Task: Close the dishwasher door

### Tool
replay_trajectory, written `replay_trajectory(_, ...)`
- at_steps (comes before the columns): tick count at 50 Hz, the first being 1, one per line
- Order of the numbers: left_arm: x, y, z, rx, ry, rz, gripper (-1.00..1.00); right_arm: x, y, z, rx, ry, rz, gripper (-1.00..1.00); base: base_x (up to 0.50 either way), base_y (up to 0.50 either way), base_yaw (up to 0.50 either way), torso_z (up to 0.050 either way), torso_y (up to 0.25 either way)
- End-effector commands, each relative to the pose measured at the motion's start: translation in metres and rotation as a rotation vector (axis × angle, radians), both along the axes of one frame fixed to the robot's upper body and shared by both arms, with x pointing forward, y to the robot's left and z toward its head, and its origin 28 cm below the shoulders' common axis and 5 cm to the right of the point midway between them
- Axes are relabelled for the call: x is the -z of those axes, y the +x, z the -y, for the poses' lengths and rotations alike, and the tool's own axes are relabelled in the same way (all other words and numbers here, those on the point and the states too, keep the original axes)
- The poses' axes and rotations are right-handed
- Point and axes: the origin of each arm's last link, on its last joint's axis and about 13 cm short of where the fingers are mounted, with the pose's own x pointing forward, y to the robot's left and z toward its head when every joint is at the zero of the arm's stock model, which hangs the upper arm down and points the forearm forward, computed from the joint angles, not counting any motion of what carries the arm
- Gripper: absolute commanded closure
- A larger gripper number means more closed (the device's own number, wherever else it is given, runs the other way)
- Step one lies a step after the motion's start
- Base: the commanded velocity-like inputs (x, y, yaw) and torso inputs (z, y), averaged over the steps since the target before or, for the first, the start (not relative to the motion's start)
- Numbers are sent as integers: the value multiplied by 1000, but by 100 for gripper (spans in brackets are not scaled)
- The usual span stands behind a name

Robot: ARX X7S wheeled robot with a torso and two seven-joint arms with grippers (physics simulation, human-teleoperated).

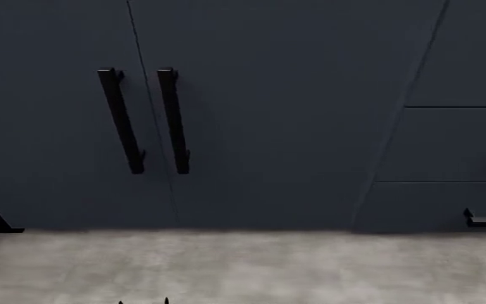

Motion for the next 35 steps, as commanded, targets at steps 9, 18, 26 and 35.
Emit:
replay_trajectory(9,0,0,0,-4,-1,2,-100,0,-1,0,-3,-2,-2,-100,0,500,0,0,0)
replay_trajectory(18,0,0,-1,-4,-1,3,-100,0,-1,-1,-3,-3,-2,-100,0,500,0,0,0)
replay_trajectory(26,0,0,-1,-4,-1,4,-100,0,-1,-1,-3,-2,-2,-100,0,500,0,0,0)
replay_trajectory(35,0,0,-1,-4,-2,4,-100,0,-1,0,-4,-4,-2,-100,0,500,0,0,0)
